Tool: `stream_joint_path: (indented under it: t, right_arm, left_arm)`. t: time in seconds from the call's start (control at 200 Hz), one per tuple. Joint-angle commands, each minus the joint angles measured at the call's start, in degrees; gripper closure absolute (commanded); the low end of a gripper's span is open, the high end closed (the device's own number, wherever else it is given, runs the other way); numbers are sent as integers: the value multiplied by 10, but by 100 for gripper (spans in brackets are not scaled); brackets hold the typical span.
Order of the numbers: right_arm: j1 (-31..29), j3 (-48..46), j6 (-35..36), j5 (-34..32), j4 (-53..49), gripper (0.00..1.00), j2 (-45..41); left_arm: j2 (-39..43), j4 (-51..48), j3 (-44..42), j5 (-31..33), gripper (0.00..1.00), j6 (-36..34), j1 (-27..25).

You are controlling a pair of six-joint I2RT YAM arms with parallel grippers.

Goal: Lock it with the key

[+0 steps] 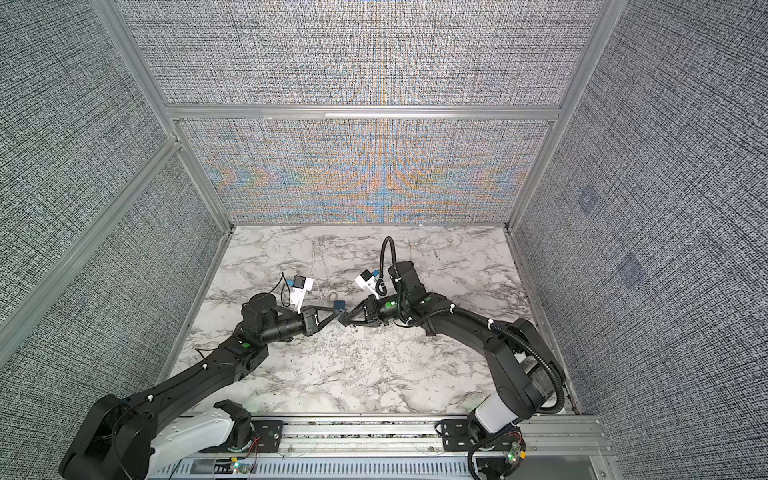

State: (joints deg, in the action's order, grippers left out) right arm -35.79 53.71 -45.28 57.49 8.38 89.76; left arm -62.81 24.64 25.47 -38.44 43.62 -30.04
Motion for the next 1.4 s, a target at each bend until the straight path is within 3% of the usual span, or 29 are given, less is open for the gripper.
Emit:
stream_joint_path:
  t: [0.0,0.23,0.345,0.43,0.955,1.07,1.22,1.39]
  right_arm:
    - [0,14,-14,-66,124,100,3]
    - [-5,-16,12,-66,91,100,-7]
    - [-9,-39,18,-68,84,100,-18]
    - [-9,-49,19,-70,84,100,-28]
    - [-10,-55,25,-63,80,100,-42]
    - [-11,-54,25,-62,80,100,-42]
    - [-11,-52,22,-61,80,100,-45]
    - [-11,-50,22,-63,79,100,-45]
  left_arm:
    - [-3,-11,-3,-136,100,-10,-17]
    - [-16,-58,43,-103,100,-26,-14]
    - [-35,-63,64,-102,88,-25,-10]
    - [-46,-61,71,-102,84,-26,-7]
    - [-61,-63,78,-101,77,-28,-1]
    - [-64,-63,78,-101,80,-28,-1]
    - [-66,-61,76,-103,100,-28,0]
    - [-63,-62,72,-101,100,-27,0]
